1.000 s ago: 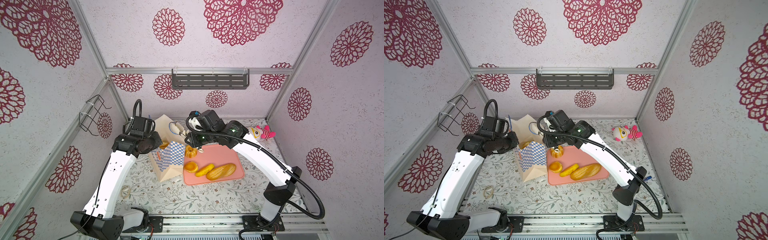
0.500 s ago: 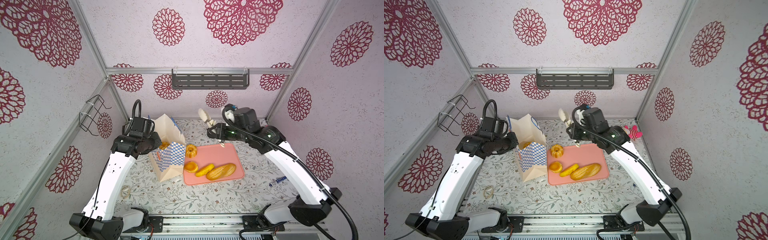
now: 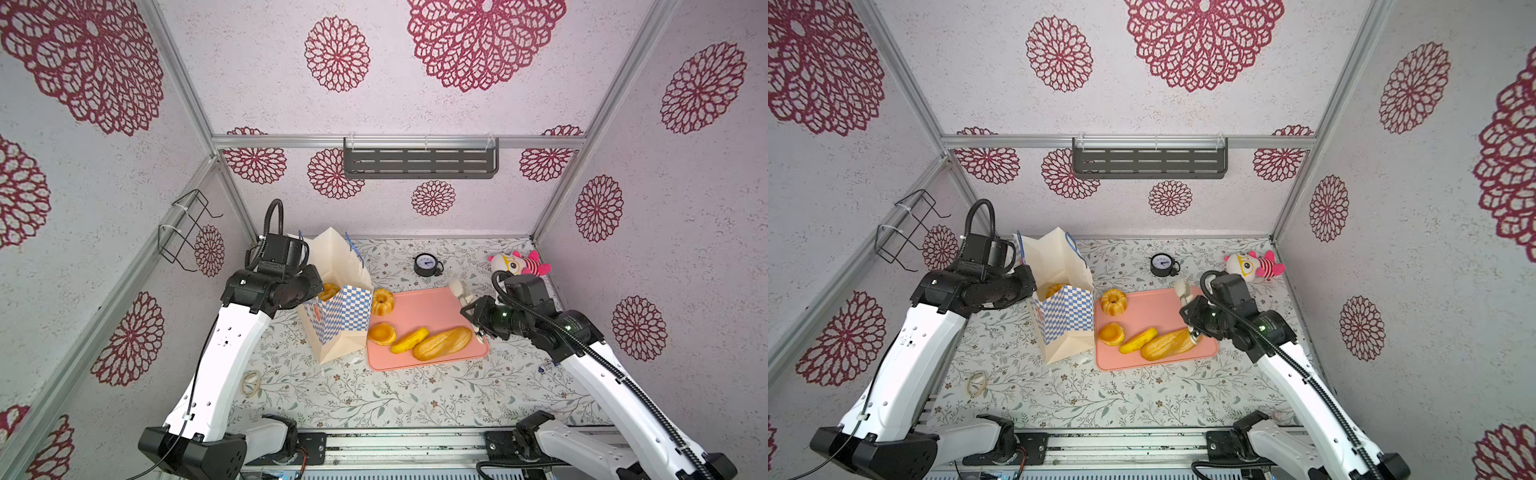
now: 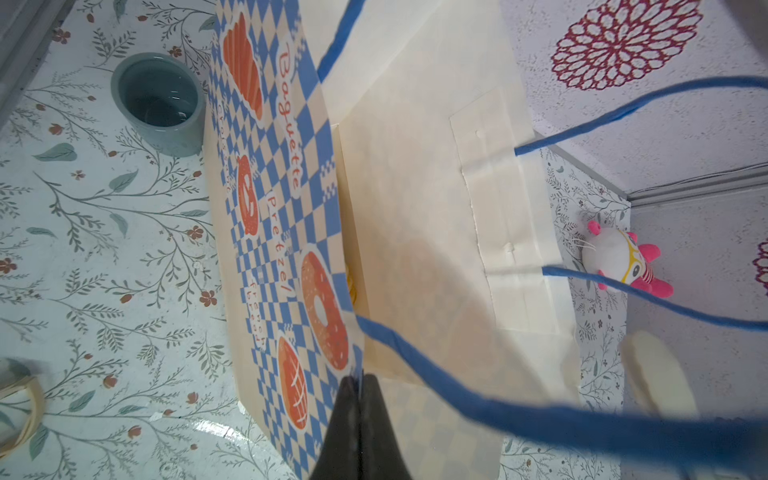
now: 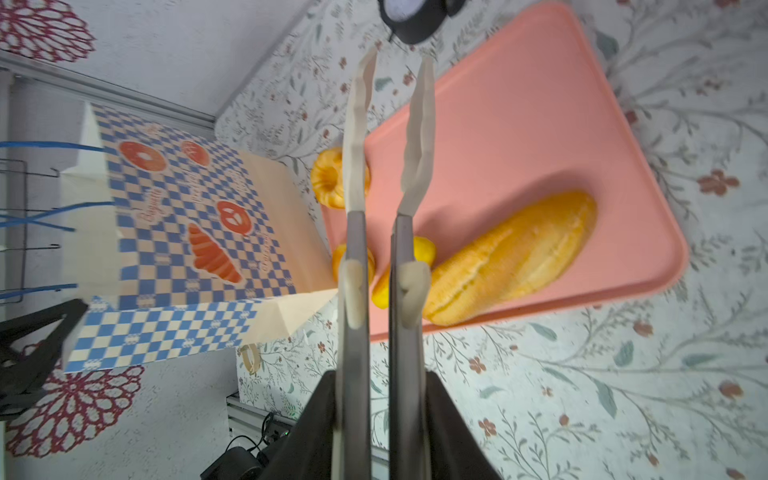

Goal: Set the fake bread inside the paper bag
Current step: 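Lower the tongs toward the near end of the long baguette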

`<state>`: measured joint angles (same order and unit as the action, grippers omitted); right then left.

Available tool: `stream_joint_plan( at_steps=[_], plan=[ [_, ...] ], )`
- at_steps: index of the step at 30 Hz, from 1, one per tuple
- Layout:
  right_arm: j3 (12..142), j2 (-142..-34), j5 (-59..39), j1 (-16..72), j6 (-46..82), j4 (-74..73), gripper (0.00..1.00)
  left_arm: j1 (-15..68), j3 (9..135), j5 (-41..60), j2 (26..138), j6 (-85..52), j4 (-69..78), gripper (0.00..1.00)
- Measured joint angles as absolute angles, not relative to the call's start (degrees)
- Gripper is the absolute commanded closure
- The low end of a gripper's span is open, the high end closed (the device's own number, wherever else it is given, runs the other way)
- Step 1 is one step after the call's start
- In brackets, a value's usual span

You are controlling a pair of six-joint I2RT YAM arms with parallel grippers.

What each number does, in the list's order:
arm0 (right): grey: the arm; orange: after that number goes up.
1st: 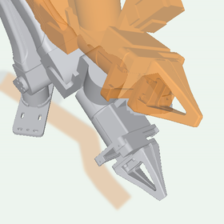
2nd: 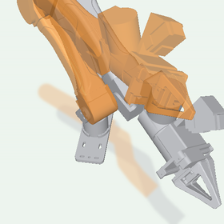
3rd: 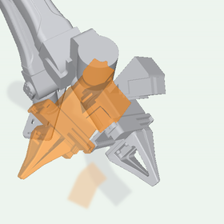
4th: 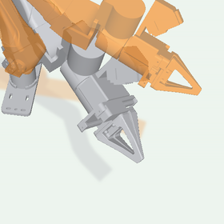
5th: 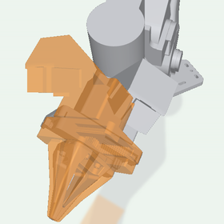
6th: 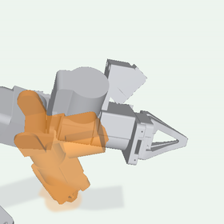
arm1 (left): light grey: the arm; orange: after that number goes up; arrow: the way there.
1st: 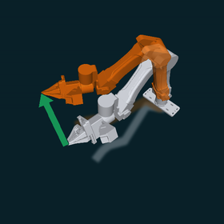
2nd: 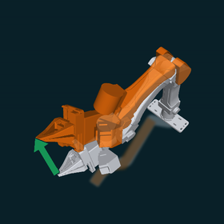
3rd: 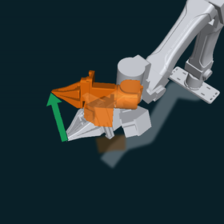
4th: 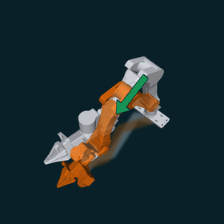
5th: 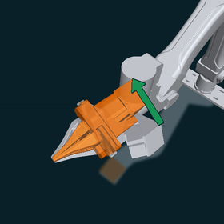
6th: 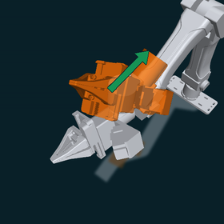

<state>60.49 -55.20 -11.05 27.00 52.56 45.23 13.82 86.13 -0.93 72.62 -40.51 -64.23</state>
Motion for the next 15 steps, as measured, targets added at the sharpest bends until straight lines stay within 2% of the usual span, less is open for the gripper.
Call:
stream_joint_plan(
  at_steps=[8, 15],
  plan=[
    [53.25, -48.38, -13.8, 26.39, 56.62, 49.82, 0.67, 13.82, 86.13, -0.89, 72.62, -40.16, -64.34, 1.0],
    [50.57, -47.75, -15.66, 26.28, 58.15, 52.36, 0.65, 13.82, 86.08, -0.8, 72.55, -40.03, -64.38, 1.0]
  ],
)
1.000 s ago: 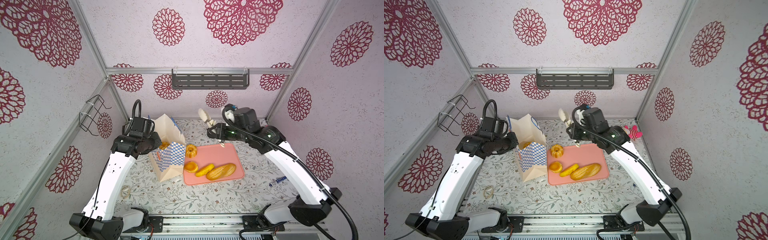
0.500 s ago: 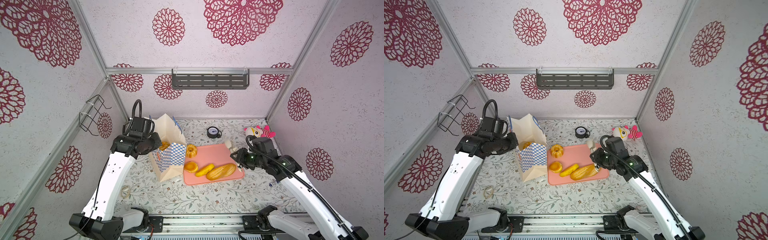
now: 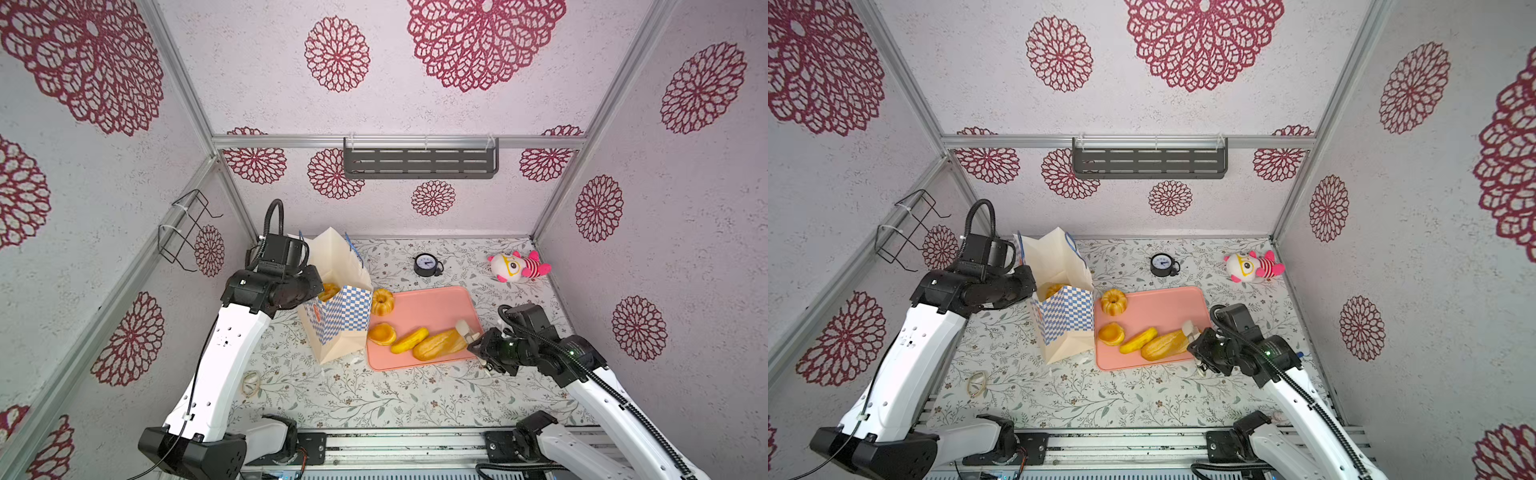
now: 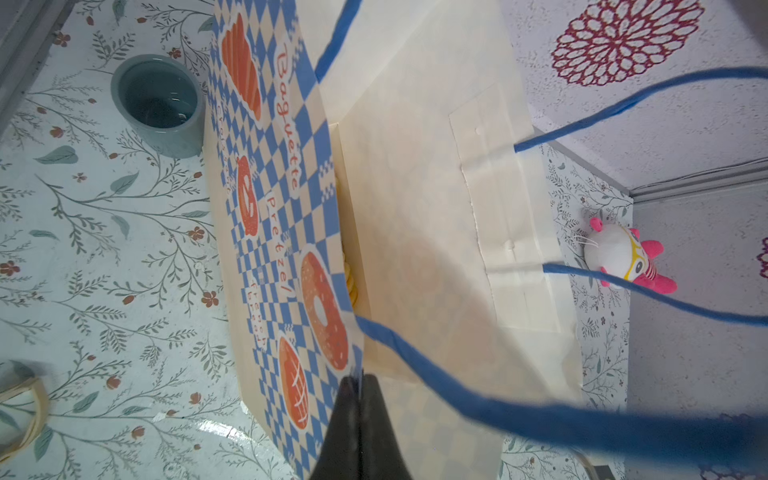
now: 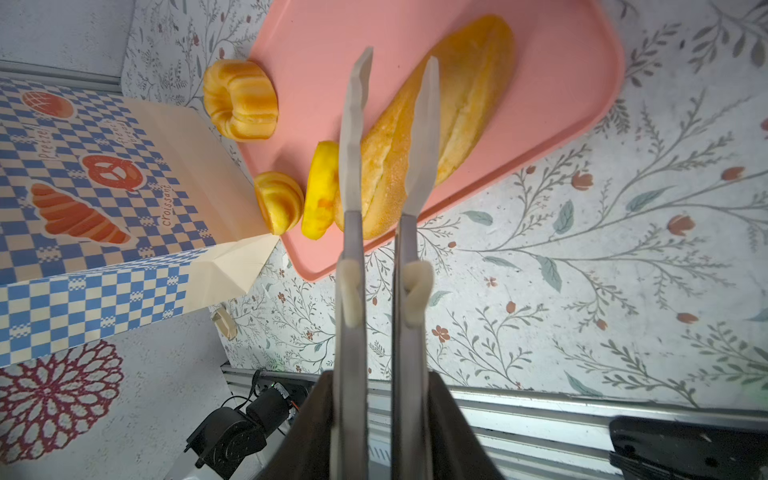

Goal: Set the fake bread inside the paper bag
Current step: 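Lower the tongs toward the near end of the long baguette, then close the tongs on the baguette end with the right gripper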

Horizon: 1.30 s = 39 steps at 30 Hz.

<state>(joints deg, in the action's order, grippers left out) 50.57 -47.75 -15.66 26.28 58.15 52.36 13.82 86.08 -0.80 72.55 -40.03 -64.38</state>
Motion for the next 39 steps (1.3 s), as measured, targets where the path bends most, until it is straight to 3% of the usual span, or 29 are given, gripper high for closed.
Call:
stream_joint_plan(
  at_steps=[32, 39],
  plan=[
    [46.33, -49.89, -21.34, 26.02, 60.14, 49.04, 0.6, 13.82, 84.79, -0.71, 71.72, -40.05, -64.14, 1.0],
    [46.33, -52.01, -21.58, 26.02, 60.34, 46.63, 0.76, 13.82, 84.77, -0.75, 71.72, -40.05, -64.14, 1.0]
  ],
)
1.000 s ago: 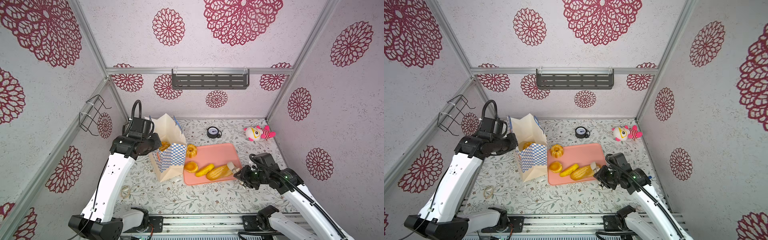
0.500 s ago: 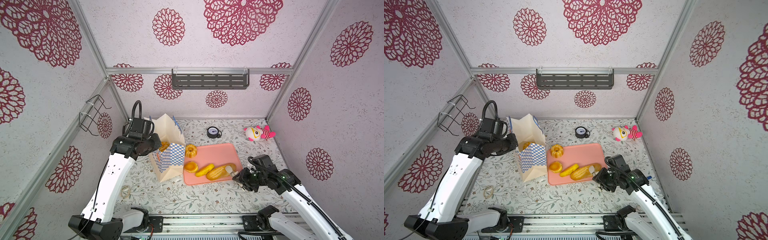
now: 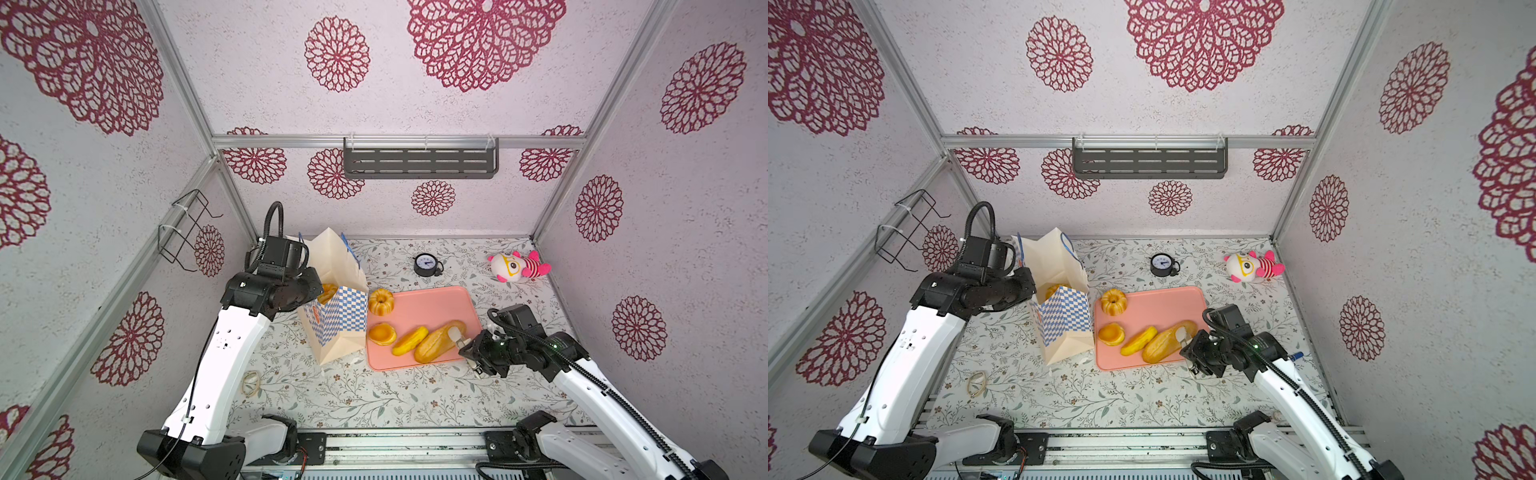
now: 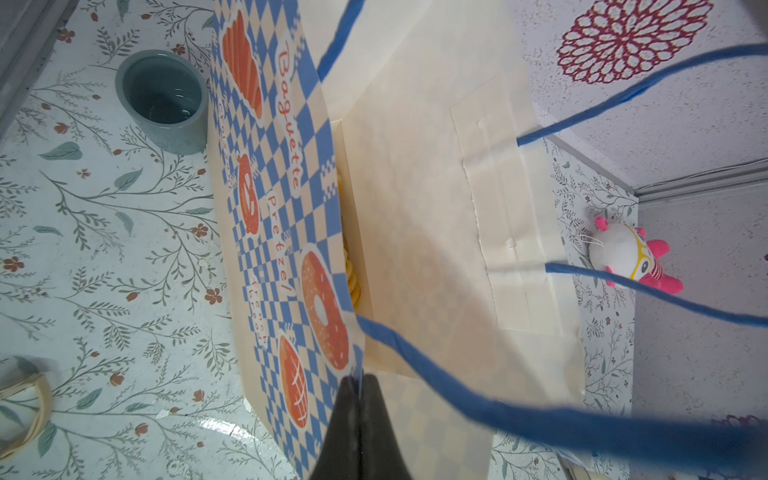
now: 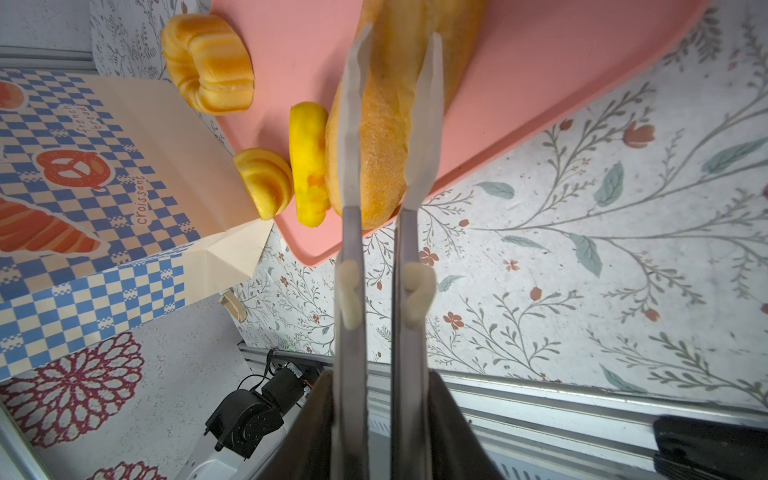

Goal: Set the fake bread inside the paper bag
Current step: 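Close the tongs on the baguette end with the right gripper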

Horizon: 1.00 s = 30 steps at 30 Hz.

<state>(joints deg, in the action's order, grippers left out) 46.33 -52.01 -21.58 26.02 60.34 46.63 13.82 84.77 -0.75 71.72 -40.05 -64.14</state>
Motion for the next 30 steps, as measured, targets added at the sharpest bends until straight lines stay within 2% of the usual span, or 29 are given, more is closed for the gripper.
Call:
stream_joint_plan(
  at_steps=[5, 8, 18, 30],
  plan=[
    [46.72, -52.53, -21.78, 25.78, 60.03, 46.65, 0.88, 13.82, 84.55, -0.75, 71.72, -40.05, -64.05, 1.0],
    [47.81, -52.97, -21.82, 25.02, 59.59, 47.24, 0.89, 13.82, 84.53, -0.78, 71.72, -40.05, -63.83, 1.0],
    [51.83, -52.99, -22.39, 21.67, 55.92, 51.81, 0.75, 13.8, 84.53, -0.93, 71.75, -40.05, -63.24, 1.0],
    [47.68, -51.05, -25.23, 19.27, 53.89, 53.08, 0.64, 13.8, 84.53, -0.91, 72.6, -40.05, -62.41, 1.0]
  ],
)
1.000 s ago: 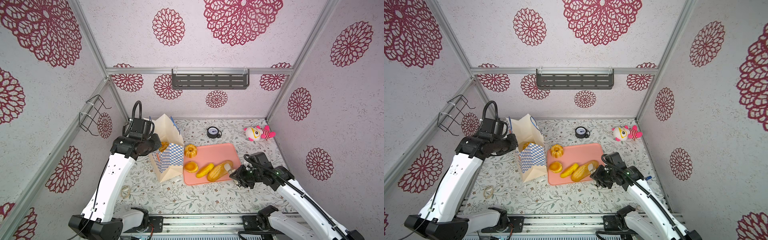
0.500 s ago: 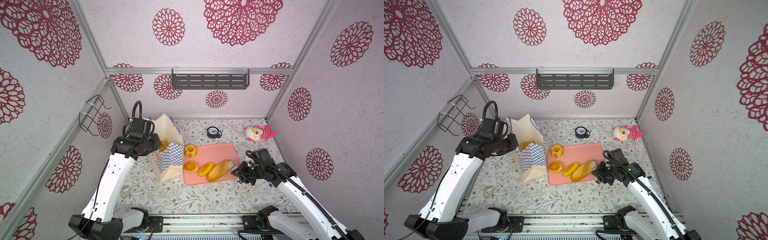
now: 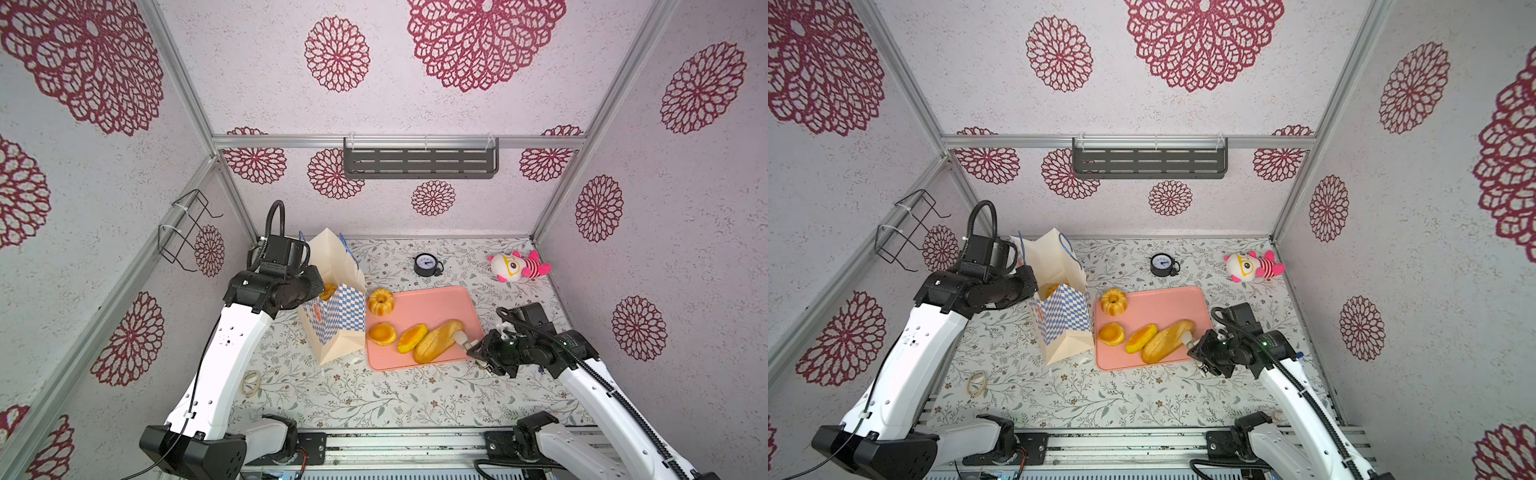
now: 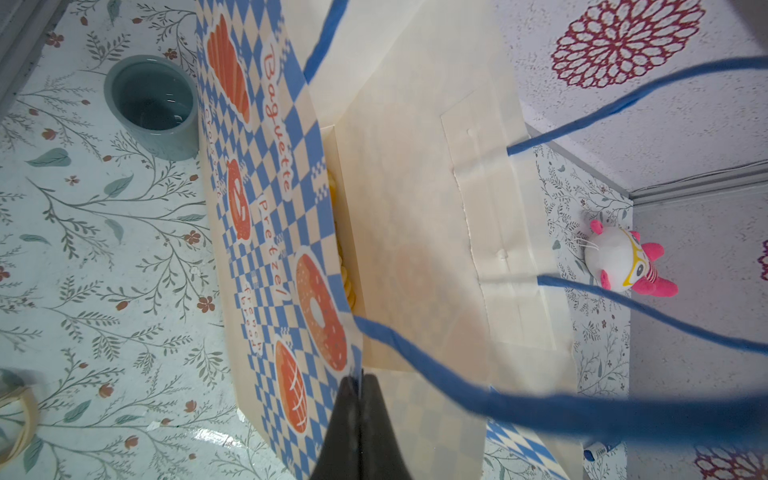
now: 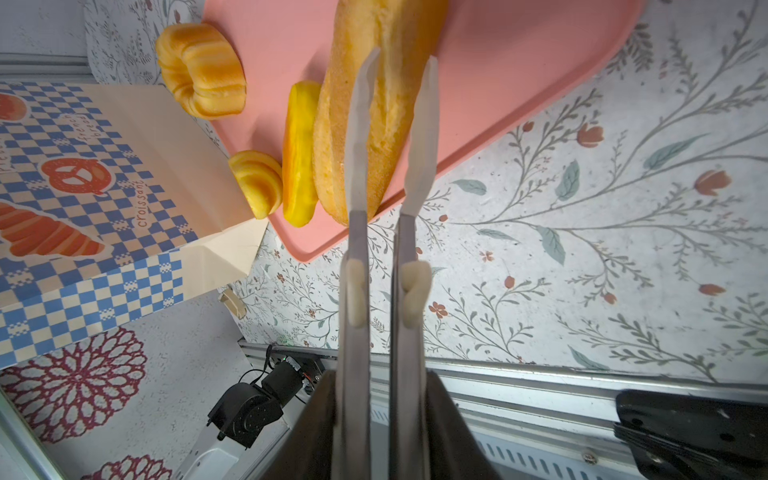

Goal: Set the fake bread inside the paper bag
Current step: 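Close the tongs on the baguette end with the right gripper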

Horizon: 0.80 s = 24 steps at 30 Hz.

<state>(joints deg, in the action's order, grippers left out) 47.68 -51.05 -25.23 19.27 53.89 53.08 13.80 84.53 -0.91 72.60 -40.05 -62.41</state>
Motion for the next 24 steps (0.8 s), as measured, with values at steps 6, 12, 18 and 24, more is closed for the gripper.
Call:
stream_joint_plan(
  at_steps=[6, 12, 18, 24],
  plan=[
    [47.37, -51.05, -25.78, 18.76, 53.34, 53.12, 0.63, 13.8, 84.53, -0.91, 72.6, -40.05, -62.41, 1.0],
    [47.31, -51.05, -25.8, 18.28, 52.9, 53.04, 0.62, 13.8, 84.53, -0.93, 72.6, -40.07, -62.41, 1.0],
    [46.06, -51.07, -25.85, 17.52, 52.58, 51.96, 0.62, 13.8, 84.53, -0.91, 72.71, -40.05, -62.41, 1.0],
    [44.1, -51.33, -26.44, 17.04, 52.64, 49.67, 0.62, 13.8, 84.55, -0.91, 73.03, -40.05, -62.43, 1.0]
  ],
)
